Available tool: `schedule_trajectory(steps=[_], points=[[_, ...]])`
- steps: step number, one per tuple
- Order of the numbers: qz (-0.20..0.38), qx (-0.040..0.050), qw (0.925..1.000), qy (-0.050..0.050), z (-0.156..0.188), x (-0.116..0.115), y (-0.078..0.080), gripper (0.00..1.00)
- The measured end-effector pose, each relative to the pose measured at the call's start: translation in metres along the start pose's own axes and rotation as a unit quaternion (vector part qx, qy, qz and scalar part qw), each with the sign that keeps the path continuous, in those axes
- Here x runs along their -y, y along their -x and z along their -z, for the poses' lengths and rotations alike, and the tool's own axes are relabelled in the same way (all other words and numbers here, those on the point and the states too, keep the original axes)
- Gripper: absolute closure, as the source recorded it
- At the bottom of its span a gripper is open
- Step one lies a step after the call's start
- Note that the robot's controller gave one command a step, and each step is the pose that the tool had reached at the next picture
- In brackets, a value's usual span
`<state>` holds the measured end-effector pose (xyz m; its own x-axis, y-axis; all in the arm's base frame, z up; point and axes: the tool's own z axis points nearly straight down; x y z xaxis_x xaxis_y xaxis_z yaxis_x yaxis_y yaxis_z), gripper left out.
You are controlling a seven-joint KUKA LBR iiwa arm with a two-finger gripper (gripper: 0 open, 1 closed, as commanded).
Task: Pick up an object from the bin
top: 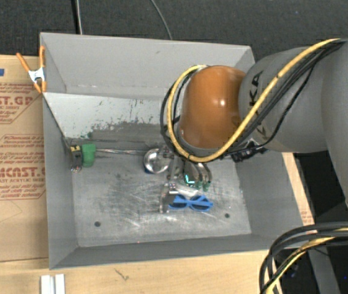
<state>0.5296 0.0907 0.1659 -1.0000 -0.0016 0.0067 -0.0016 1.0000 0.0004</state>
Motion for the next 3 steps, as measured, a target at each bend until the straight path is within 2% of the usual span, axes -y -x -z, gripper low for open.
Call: schedule_trajectory(steps=[1, 2, 3], points=[[0.127, 0.0077, 0.9918, 0.000, -0.094, -0.018, -0.009, 0.00], [0.082, 0.0063, 0.9966, -0.002, -0.031, 0.122, 0.014, 0.00], [0.000, 0.0125, 0.9999, 0.000, -0.076, 0.110, 0.000, 0.00]])
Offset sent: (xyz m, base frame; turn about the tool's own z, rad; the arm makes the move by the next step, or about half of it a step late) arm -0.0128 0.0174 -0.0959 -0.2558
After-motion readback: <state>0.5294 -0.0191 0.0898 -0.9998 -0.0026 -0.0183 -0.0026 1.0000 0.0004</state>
